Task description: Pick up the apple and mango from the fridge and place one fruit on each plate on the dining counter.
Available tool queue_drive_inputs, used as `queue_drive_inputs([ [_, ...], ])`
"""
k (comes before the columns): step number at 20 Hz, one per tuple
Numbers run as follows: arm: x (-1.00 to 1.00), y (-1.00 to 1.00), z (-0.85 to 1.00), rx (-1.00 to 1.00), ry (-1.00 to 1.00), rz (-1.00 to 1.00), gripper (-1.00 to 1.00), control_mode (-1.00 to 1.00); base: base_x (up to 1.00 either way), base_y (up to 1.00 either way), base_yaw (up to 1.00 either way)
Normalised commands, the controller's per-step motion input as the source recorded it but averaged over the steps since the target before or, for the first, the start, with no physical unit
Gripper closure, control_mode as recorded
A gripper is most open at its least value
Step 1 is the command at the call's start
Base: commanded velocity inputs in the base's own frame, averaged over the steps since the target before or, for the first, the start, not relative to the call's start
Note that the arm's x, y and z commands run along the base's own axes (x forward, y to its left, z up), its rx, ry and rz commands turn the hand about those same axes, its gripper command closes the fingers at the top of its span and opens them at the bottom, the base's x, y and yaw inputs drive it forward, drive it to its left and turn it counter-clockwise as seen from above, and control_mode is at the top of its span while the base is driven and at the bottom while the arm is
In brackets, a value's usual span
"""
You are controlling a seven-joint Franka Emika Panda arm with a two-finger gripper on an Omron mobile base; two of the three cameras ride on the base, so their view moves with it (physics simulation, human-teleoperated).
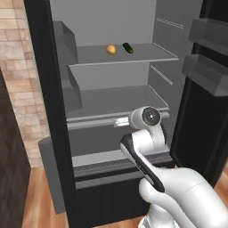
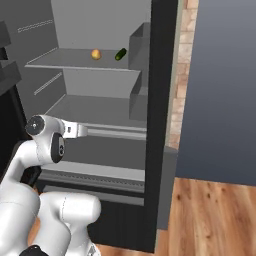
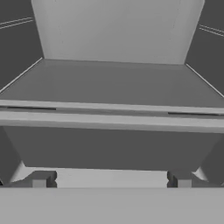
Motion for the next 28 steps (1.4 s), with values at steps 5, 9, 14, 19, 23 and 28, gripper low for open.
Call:
queue_drive_inputs([
  [5, 0.0, 0.0, 0.0, 0.0, 0.0, 0.0, -1.0, 1.0, 0.4, 0.0, 0.07],
  [9, 0.09, 0.0, 0.22, 0.04, 0.0, 0.03, -1.0, -1.0, 0.26, 0.0, 0.03],
  [14, 0.0, 0.0, 0.93, 0.01, 0.0, 0.01, -1.0, -1.0, 0.0, 0.0, 0.0],
  [19, 0.0, 0.0, 1.0, 0.0, 0.0, 0.0, -1.0, -1.0, 0.0, 0.0, 0.0],
  [23, 0.01, -0.02, 1.0, 0.0, 0.0, 0.0, -1.0, -1.0, 0.0, 0.0, 0.0],
  [28, 0.28, -0.07, 0.93, 0.0, 0.0, 0.0, -1.0, -1.0, 0.0, 0.0, 0.0],
])
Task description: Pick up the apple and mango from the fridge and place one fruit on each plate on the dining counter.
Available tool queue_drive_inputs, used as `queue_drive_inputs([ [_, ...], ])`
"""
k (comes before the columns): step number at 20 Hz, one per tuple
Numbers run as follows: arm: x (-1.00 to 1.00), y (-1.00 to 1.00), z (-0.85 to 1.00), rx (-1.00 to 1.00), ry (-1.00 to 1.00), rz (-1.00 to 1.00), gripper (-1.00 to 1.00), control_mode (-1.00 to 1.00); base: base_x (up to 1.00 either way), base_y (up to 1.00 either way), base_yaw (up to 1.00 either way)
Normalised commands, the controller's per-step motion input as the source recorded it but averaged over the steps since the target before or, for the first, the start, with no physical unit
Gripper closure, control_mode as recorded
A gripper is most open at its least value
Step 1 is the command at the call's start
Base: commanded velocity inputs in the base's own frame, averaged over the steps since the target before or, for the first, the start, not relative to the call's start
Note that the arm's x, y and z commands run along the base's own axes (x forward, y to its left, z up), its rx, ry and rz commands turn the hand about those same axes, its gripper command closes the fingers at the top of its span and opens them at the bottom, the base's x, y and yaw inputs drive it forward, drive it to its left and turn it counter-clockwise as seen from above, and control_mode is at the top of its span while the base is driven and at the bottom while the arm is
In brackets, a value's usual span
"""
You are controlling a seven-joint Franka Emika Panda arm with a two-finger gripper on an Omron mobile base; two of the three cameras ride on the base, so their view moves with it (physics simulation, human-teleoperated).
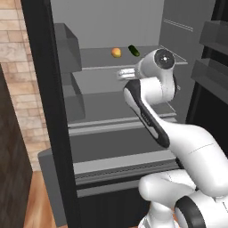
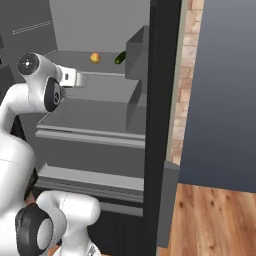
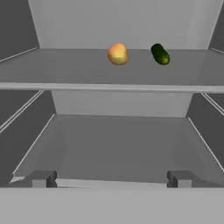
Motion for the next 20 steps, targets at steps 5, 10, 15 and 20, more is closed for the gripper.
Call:
queue_drive_inputs([
  [5, 0.38, 0.0, 0.54, 0.0, 0.06, -0.01, -1.0, -1.0, 0.0, 0.0, 0.0],
  [10, 0.4, -0.03, 0.44, 0.02, 0.15, -0.1, -1.0, -1.0, 0.0, 0.0, 0.0],
  [15, 0.18, 0.0, 0.06, 0.05, 0.16, -0.01, -1.0, -1.0, 0.0, 0.0, 0.0],
  [20, 0.27, 0.0, 0.0, 0.0, 0.06, 0.14, -1.0, -1.0, 0.0, 0.0, 0.0],
])
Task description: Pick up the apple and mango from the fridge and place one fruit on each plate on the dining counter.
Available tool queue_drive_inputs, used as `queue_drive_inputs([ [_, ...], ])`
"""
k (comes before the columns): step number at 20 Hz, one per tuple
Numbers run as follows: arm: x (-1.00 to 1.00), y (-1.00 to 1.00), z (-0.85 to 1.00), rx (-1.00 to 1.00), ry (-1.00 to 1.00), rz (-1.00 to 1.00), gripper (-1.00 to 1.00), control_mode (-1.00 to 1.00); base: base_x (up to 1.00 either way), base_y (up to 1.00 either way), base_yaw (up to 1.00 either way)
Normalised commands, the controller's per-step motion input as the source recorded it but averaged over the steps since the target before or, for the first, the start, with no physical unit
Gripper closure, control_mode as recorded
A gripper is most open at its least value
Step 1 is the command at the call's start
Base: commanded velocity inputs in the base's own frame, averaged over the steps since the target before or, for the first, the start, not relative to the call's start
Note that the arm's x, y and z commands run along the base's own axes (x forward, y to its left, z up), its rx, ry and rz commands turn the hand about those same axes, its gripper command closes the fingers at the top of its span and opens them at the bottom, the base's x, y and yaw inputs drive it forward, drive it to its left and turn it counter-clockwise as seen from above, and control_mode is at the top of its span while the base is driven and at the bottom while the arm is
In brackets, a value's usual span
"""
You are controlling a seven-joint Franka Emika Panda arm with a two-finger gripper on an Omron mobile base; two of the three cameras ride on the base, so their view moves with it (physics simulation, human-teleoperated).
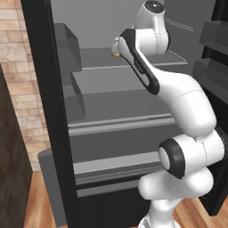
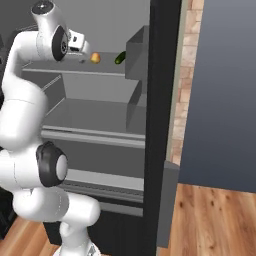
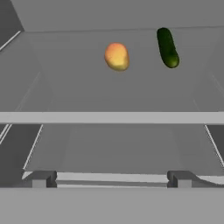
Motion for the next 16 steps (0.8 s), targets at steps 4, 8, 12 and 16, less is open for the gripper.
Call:
queue_drive_inputs([
  [4, 0.41, -0.02, -0.15, 0.0, 0.04, 0.19, -1.0, -1.0, 0.0, 0.0, 0.0],
  [8, 0.69, -0.1, -0.26, -0.03, 0.0, 0.13, -1.0, -1.0, 0.0, 0.0, 0.0],
  [12, 0.78, -0.01, -0.25, -0.08, 0.0, 0.1, -1.0, -1.0, 0.0, 0.0, 0.0],
  [16, 0.61, 0.0, -0.12, -0.1, 0.0, 0.04, -1.0, -1.0, 0.0, 0.0, 0.0],
])
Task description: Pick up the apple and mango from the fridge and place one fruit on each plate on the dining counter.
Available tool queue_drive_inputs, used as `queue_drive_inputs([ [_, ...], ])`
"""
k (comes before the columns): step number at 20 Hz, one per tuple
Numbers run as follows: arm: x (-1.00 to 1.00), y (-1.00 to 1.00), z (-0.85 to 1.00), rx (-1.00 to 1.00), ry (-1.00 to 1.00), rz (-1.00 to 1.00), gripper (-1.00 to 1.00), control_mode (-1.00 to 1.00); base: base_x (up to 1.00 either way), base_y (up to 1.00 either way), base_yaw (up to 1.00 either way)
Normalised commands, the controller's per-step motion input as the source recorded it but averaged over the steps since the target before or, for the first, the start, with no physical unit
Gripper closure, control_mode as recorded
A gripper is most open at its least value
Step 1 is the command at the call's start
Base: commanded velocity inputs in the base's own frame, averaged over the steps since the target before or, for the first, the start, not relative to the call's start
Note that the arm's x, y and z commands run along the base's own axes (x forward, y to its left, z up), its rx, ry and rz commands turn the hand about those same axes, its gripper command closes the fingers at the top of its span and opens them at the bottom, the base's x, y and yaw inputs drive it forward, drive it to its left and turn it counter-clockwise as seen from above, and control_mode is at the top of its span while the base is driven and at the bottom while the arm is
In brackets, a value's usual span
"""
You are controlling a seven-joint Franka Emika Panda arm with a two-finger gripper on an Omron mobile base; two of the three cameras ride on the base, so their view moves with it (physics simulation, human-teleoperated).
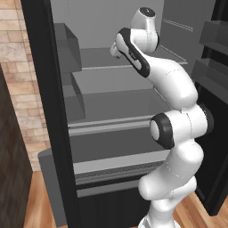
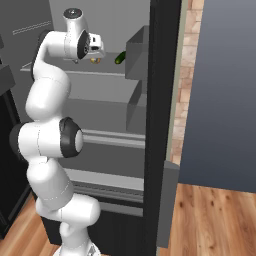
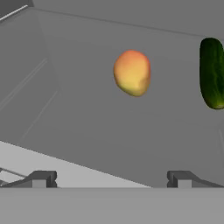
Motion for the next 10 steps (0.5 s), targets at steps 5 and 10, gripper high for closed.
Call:
queue_drive_inputs([
  [5, 0.46, 0.0, 0.0, -0.1, 0.0, 0.02, -1.0, -1.0, 0.0, 0.0, 0.0],
  [10, 0.46, 0.01, -0.05, -0.08, 0.0, 0.02, -1.0, -1.0, 0.0, 0.0, 0.0],
])
